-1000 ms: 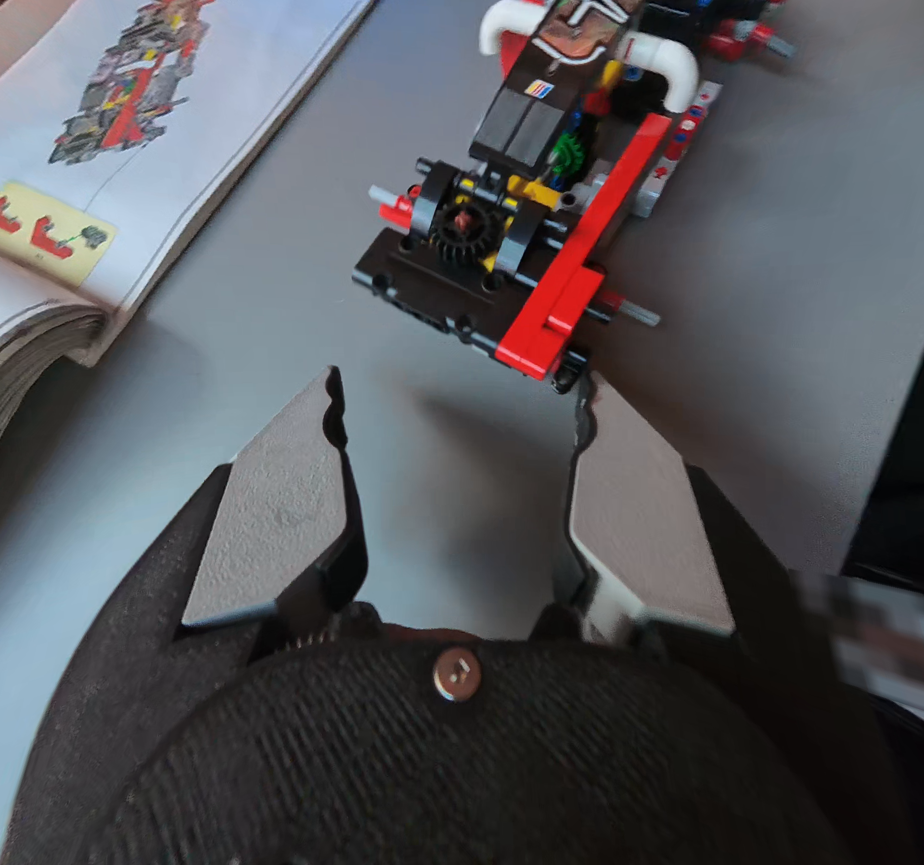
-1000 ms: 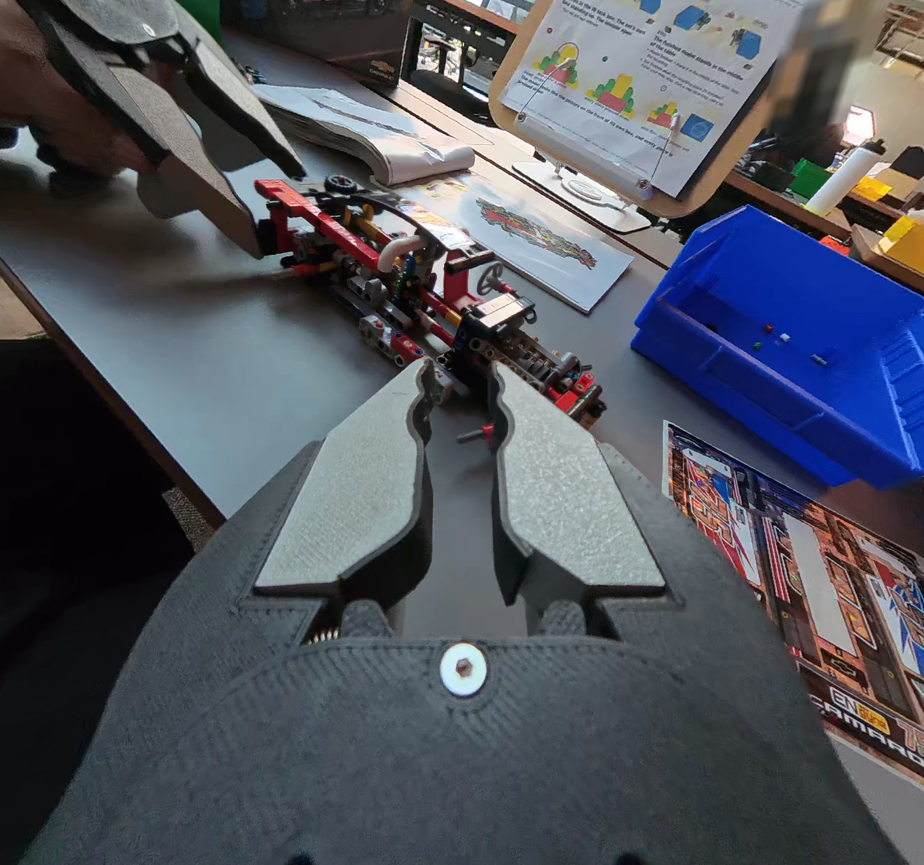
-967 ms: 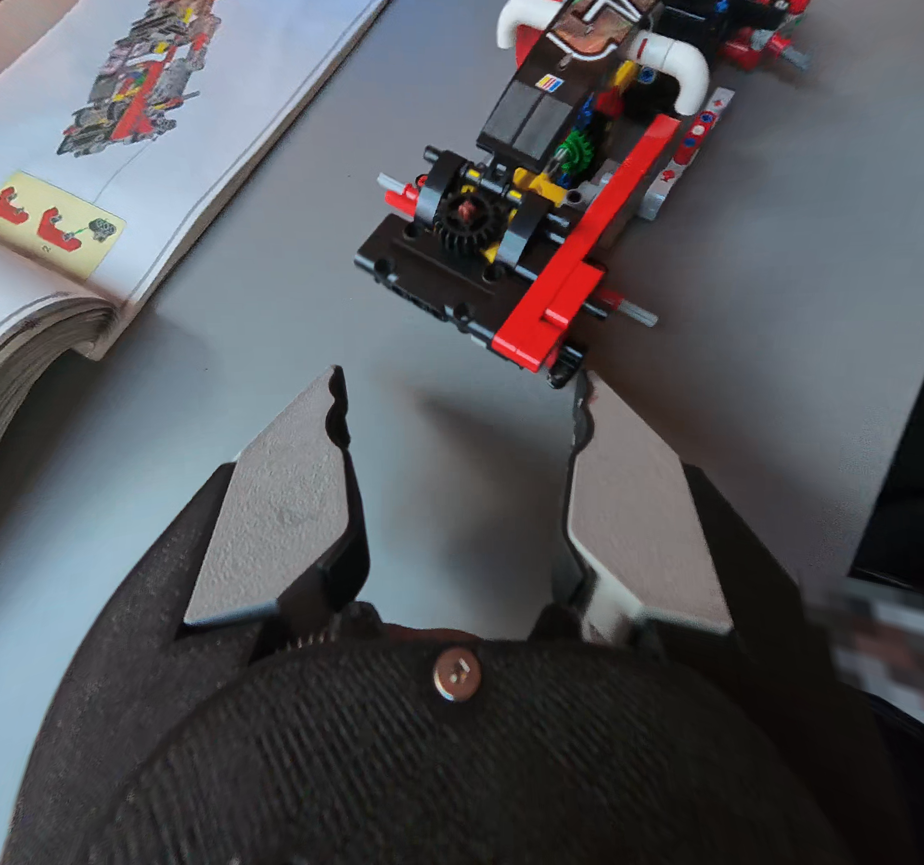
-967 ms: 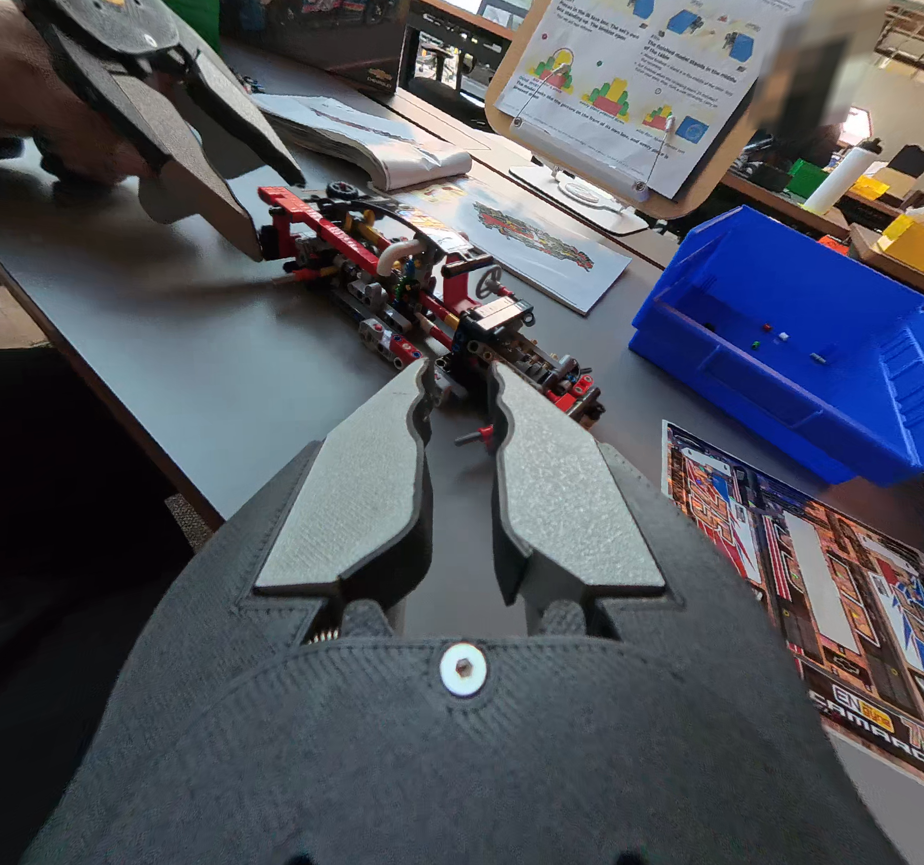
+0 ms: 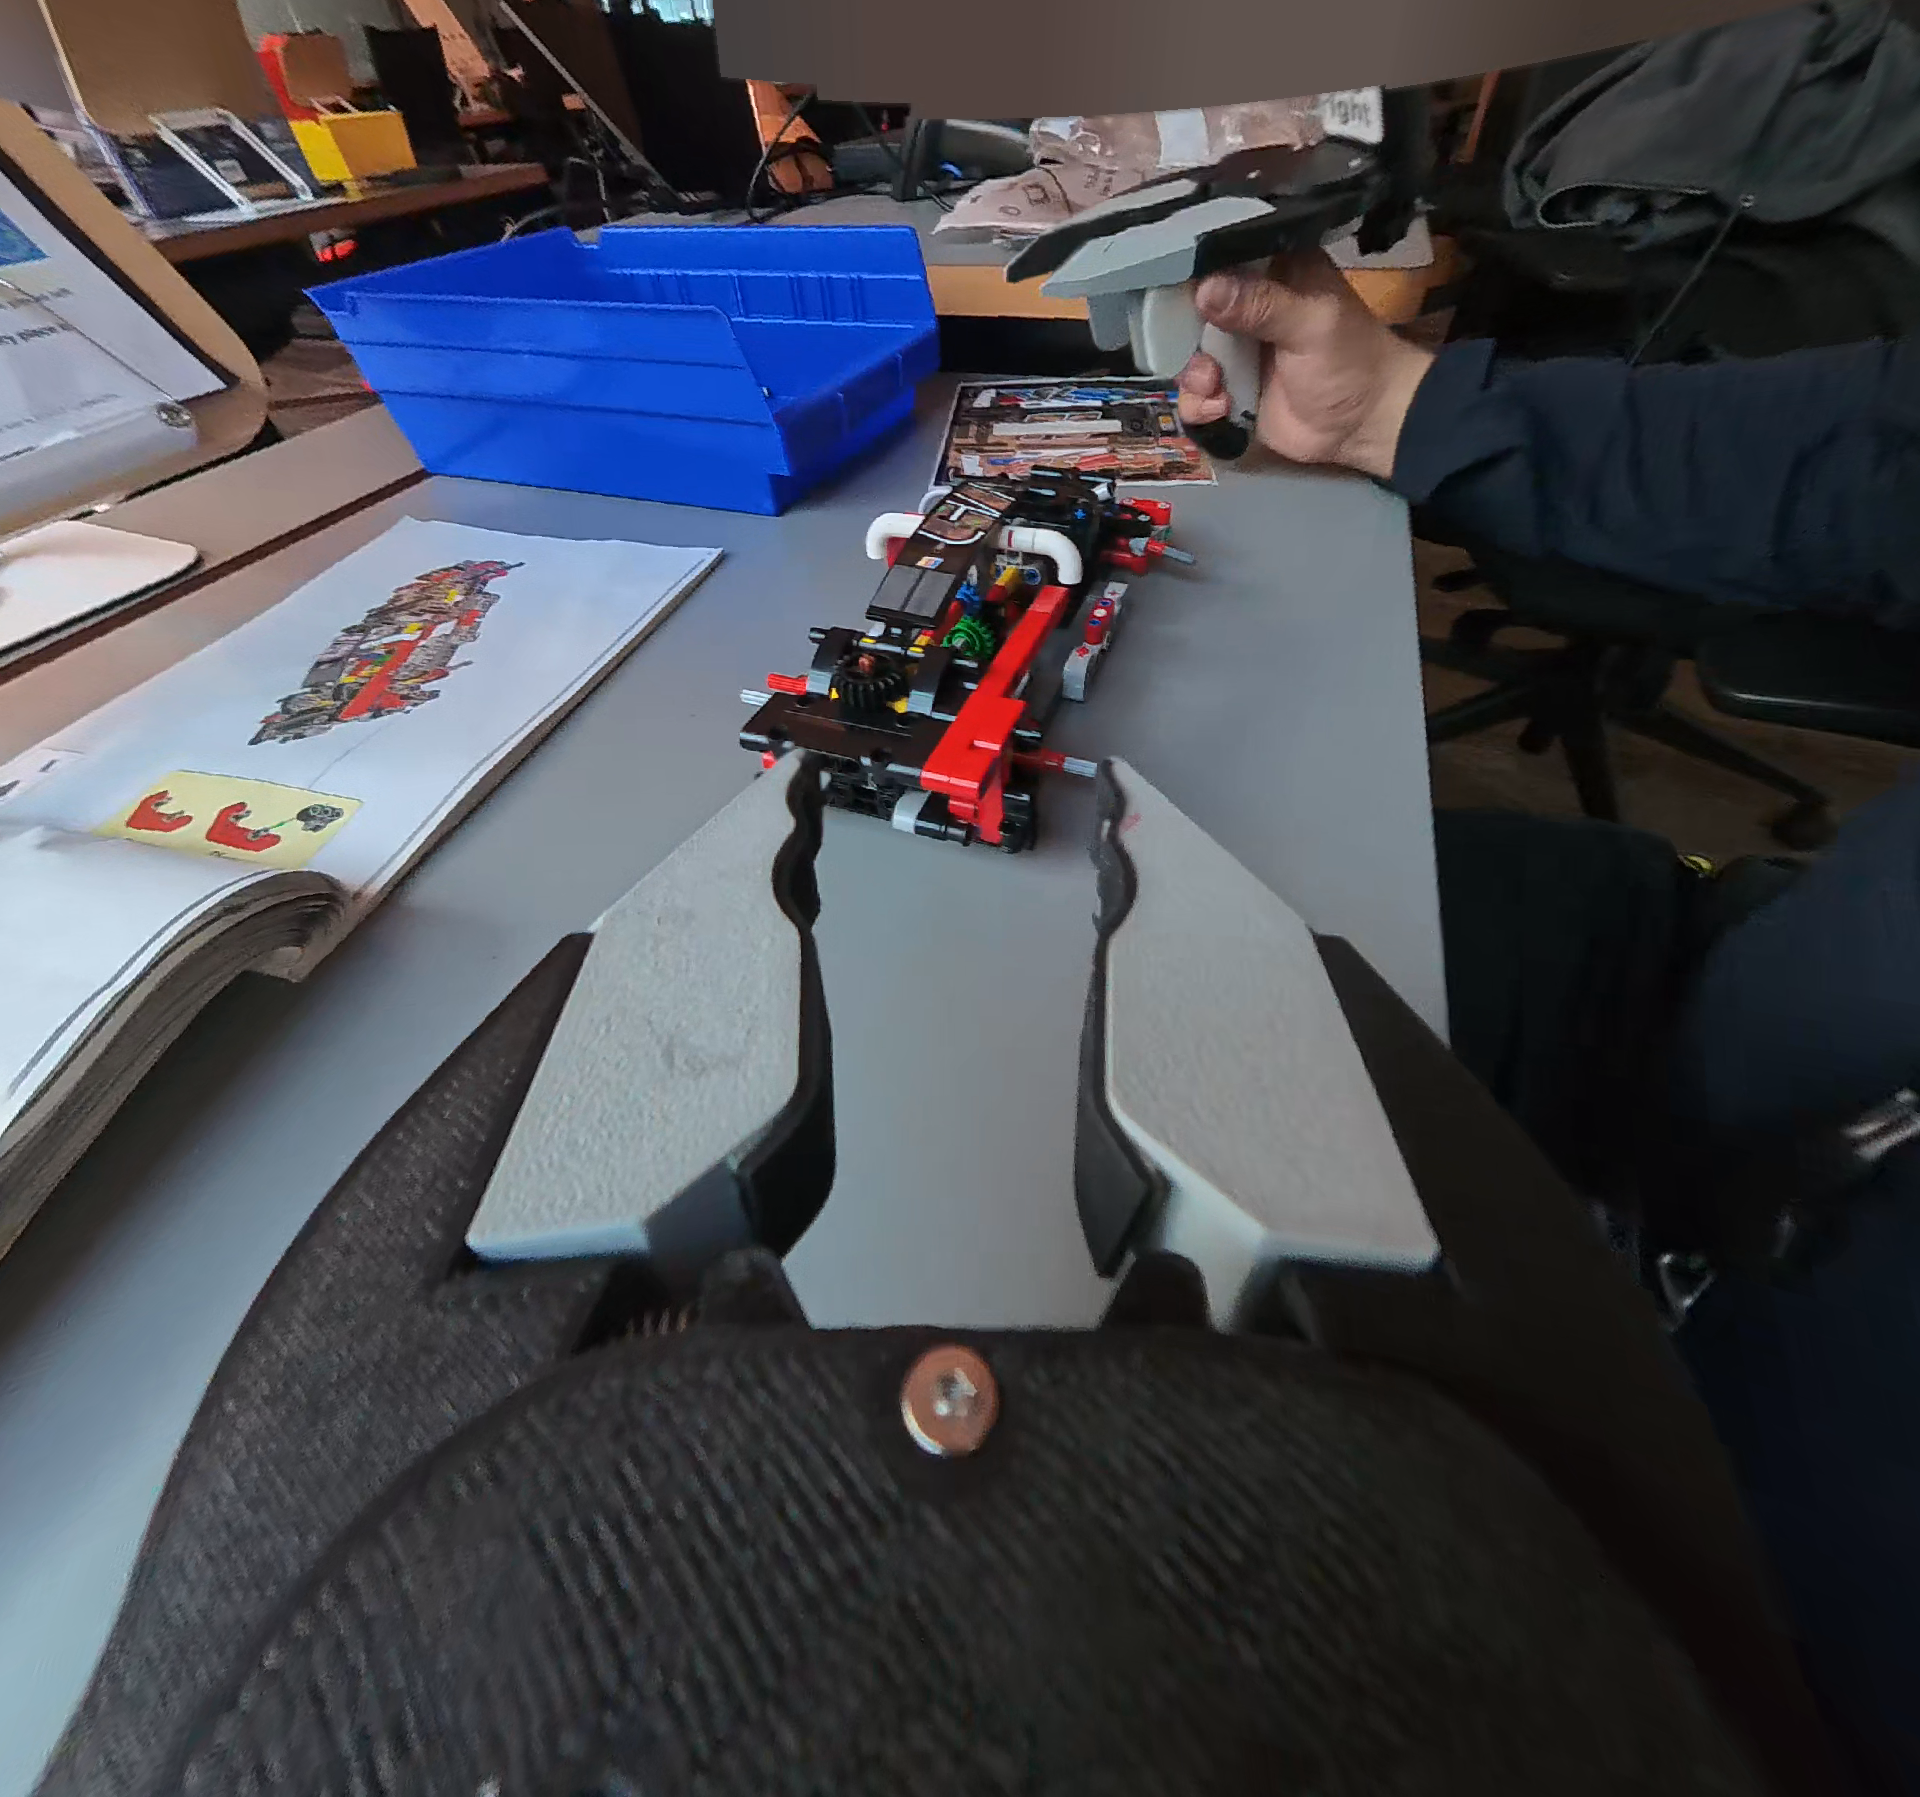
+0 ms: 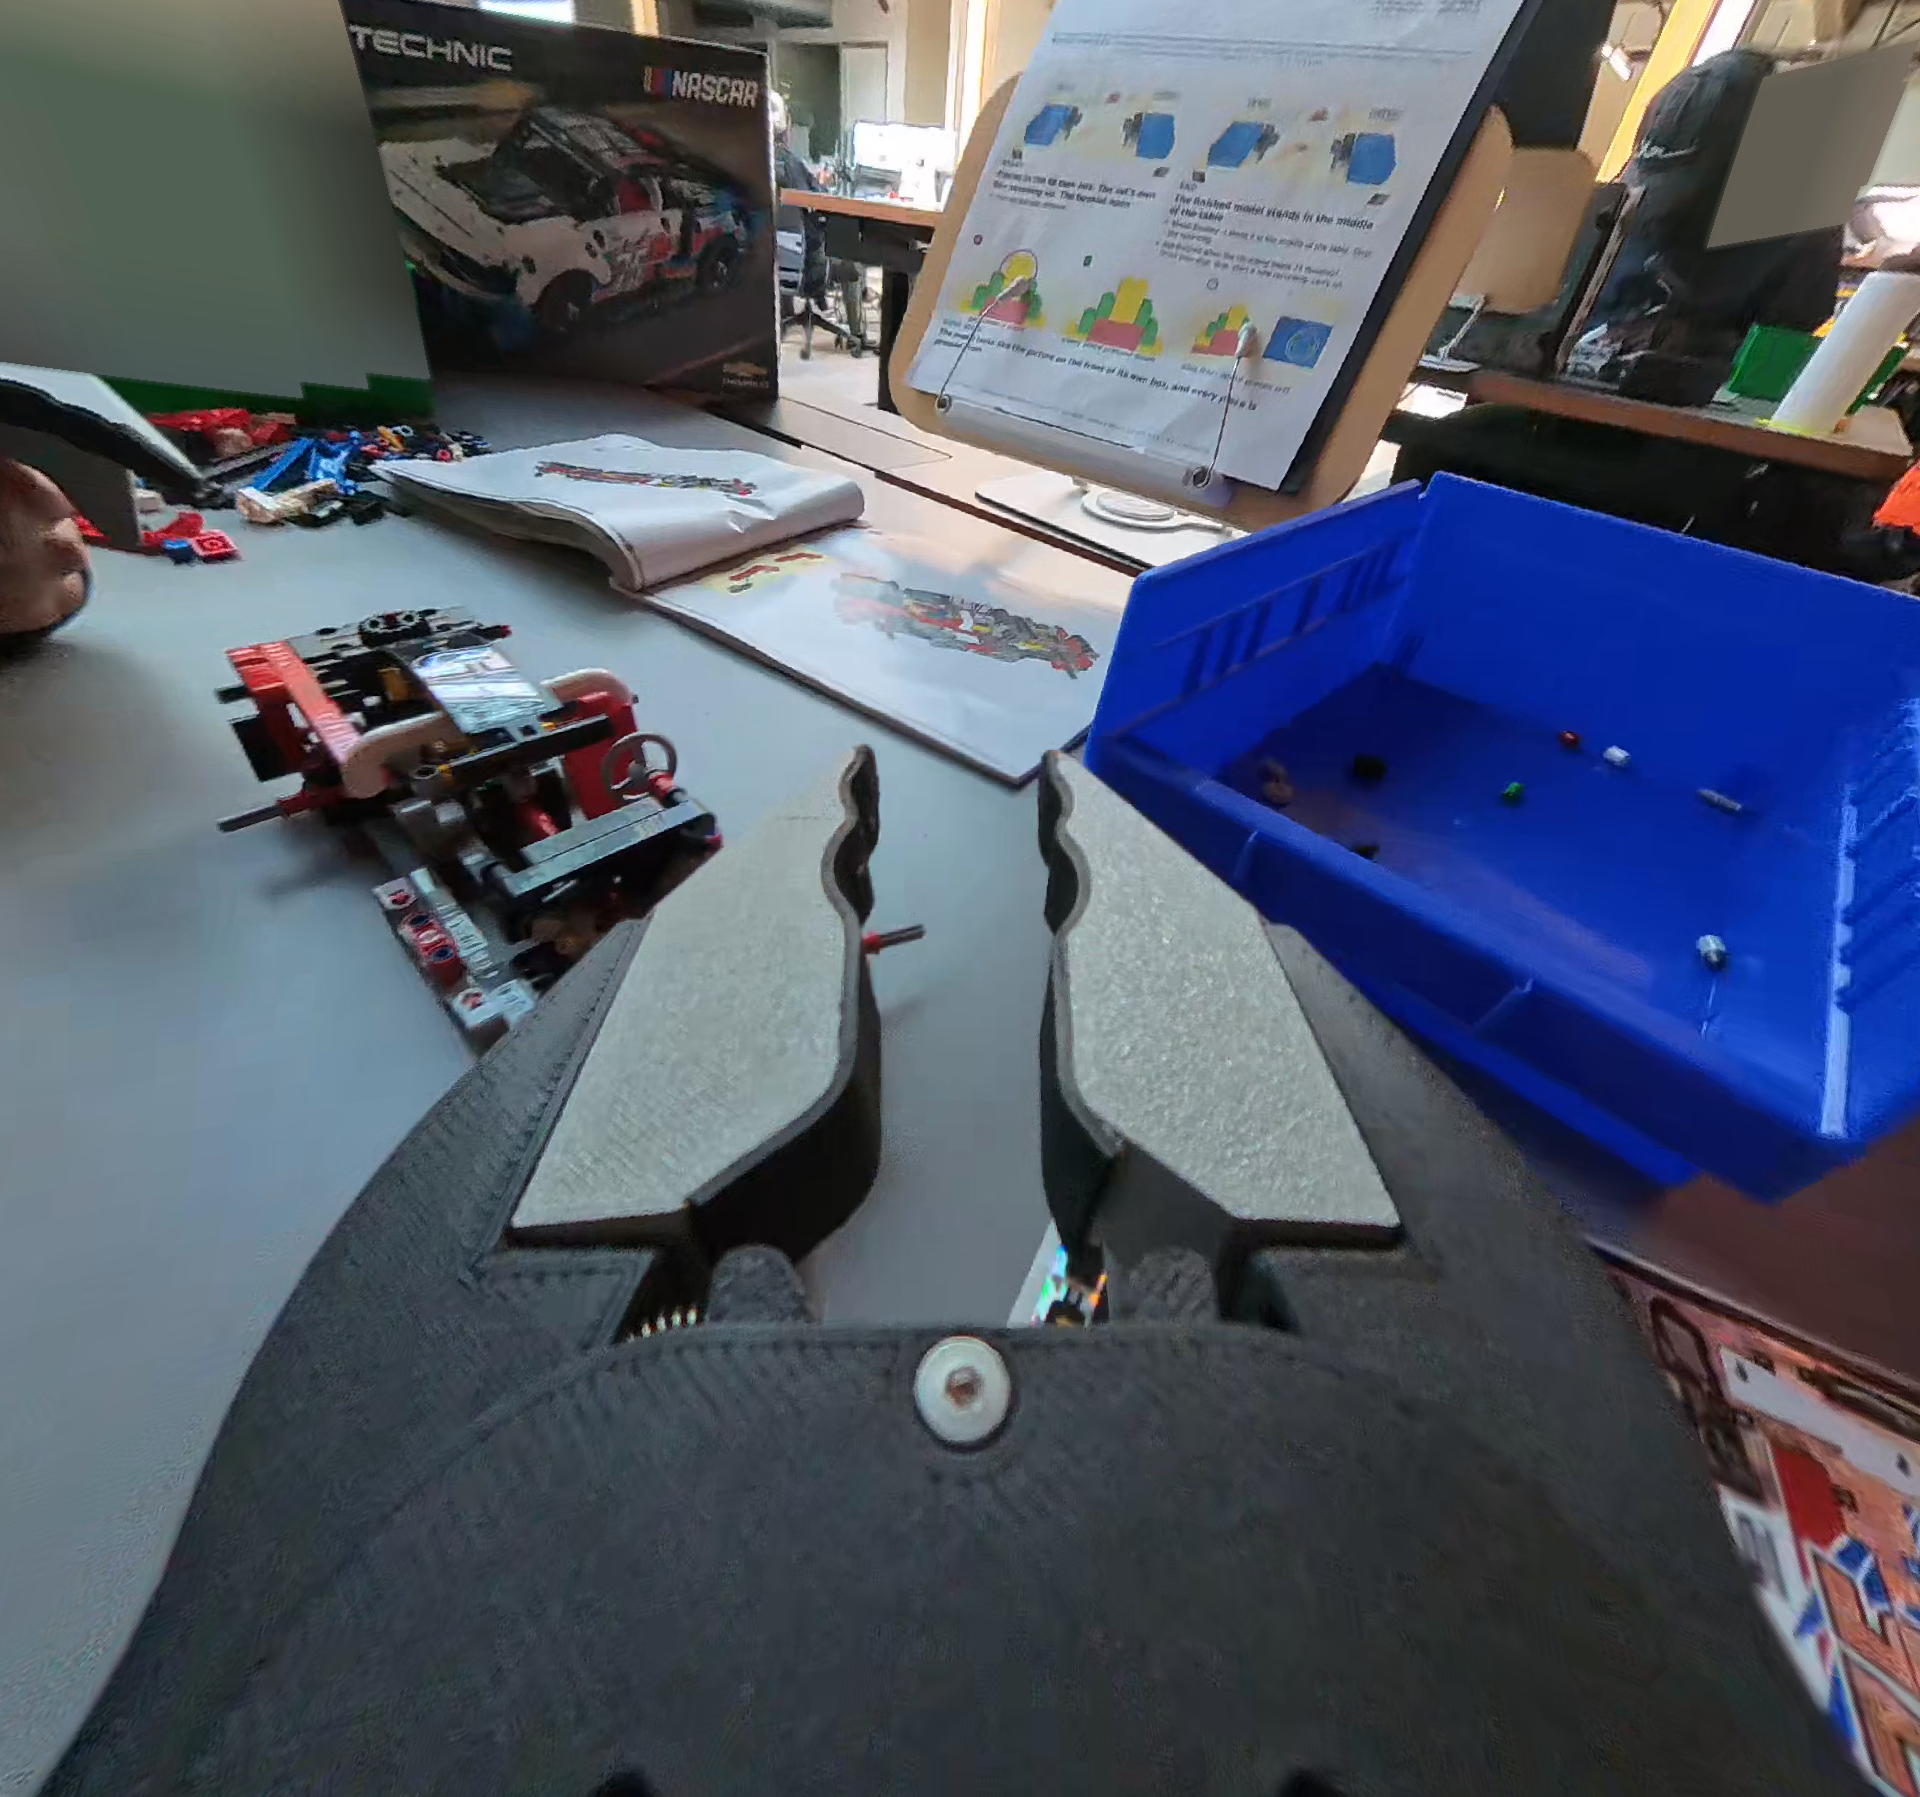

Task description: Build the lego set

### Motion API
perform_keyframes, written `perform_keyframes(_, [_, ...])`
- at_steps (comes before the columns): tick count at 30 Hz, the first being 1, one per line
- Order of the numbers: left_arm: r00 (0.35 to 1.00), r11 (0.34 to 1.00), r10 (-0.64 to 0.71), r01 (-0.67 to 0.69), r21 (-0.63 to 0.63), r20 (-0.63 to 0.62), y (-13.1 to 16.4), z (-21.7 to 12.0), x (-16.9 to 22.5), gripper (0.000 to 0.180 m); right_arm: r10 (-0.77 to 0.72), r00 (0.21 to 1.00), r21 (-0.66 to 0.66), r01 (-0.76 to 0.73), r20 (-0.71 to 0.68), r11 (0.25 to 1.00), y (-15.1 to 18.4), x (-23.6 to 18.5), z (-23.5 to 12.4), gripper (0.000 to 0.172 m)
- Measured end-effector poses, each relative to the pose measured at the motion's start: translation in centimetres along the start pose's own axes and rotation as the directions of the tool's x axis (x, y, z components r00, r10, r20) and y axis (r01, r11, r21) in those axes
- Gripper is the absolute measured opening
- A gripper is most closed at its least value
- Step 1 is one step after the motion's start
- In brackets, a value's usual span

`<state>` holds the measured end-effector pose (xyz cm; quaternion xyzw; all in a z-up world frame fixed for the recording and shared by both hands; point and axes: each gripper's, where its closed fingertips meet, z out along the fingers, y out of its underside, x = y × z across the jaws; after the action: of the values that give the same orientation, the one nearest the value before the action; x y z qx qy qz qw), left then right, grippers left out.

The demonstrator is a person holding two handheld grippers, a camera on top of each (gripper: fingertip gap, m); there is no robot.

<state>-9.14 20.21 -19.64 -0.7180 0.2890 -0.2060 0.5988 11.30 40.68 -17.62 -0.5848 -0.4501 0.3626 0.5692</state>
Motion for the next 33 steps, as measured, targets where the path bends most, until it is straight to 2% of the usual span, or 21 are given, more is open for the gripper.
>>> perform_keyframes(3, [1.0, 1.0, -0.002, 0.002, 0.01, 0.0, -0.1, 0.0, -0.1, 0.048, -0.013, 1.0, -0.03, 0.013, 0.011, 0.999, 0.7, 0.1, 1.3, 0.029])
perform_keyframes(9, [1.0, 0.999, -0.009, 0.008, 0.047, 0.016, -0.6, -0.1, -0.8, 0.04, -0.095, 0.991, -0.048, 0.09, -0.092, 0.995, 1.4, 0.7, 0.7, 0.029])
perform_keyframes(13, [0.997, 0.996, -0.07, 0.07, 0.059, 0.007, -0.7, -0.1, -1.6, 0.046, -0.072, 0.993, -0.065, 0.065, -0.098, 0.996, 1.7, 1.1, 0.9, 0.032])
perform_keyframes(18, [0.998, 0.995, -0.065, 0.062, 0.076, 0.028, -1.0, -0.1, -1.8, 0.051, -0.045, 0.996, -0.035, 0.042, -0.081, 0.998, 1.4, 1.1, 0.8, 0.031])
perform_keyframes(21, [0.989, 0.989, -0.13, 0.125, 0.081, 0.064, -1.5, 0.8, -3.7, 0.057, -0.036, 0.998, -0.037, 0.035, -0.049, 0.999, 1.4, 0.6, 1.0, 0.031])
perform_keyframes(23, [0.985, 0.99, -0.143, 0.141, 0.022, 0.095, -3.4, 1.9, -6.0, 0.048, -0.044, 0.998, -0.03, 0.043, -0.037, 0.999, 1.3, 0.3, 1.0, 0.029])
perform_keyframes(25, [0.989, 0.985, -0.12, 0.129, -0.116, 0.087, -5.0, 4.4, -8.6, 0.061, -0.052, 0.998, -0.031, 0.051, -0.019, 0.998, 1.3, -0.2, 1.1, 0.029])
perform_keyframes(26, [0.993, 0.966, -0.078, 0.098, -0.238, 0.091, -4.8, 6.0, -10.5, 0.066, -0.057, 0.998, -0.032, 0.056, -0.011, 0.998, 1.3, -0.4, 1.1, 0.029])
perform_keyframes(27, [0.997, 0.93, -0.008, 0.034, -0.367, 0.073, -4.2, 7.9, -12.3, 0.075, -0.064, 0.998, -0.033, 0.064, -0.005, 0.997, 1.3, -0.6, 1.2, 0.029])
perform_keyframes(29, [0.992, 0.803, 0.123, -0.078, -0.591, 0.036, -2.0, 11.4, -16.9, 0.069, -0.08, 0.997, -0.038, 0.08, 0.011, 0.996, 1.4, -1.0, 1.2, 0.028])
perform_keyframes(30, [0.993, 0.74, 0.119, -0.075, -0.669, 0.02, -0.8, 13.0, -18.6, 0.075, -0.086, 0.996, -0.04, 0.086, 0.017, 0.995, 1.4, -1.2, 1.3, 0.027])
perform_keyframes(32, [1.0, 0.61, -0.017, -0.008, -0.792, -0.023, 2.0, 14.9, -19.6, 0.09, -0.089, 0.996, -0.038, 0.09, 0.022, 0.995, 1.4, -1.4, 1.2, 0.027])
perform_keyframes(33, [0.998, 0.571, -0.058, 0.01, -0.821, -0.028, 2.7, 15.5, -19.9, 0.094, -0.087, 0.996, -0.032, 0.088, 0.024, 0.996, 1.3, -1.4, 1.2, 0.027])
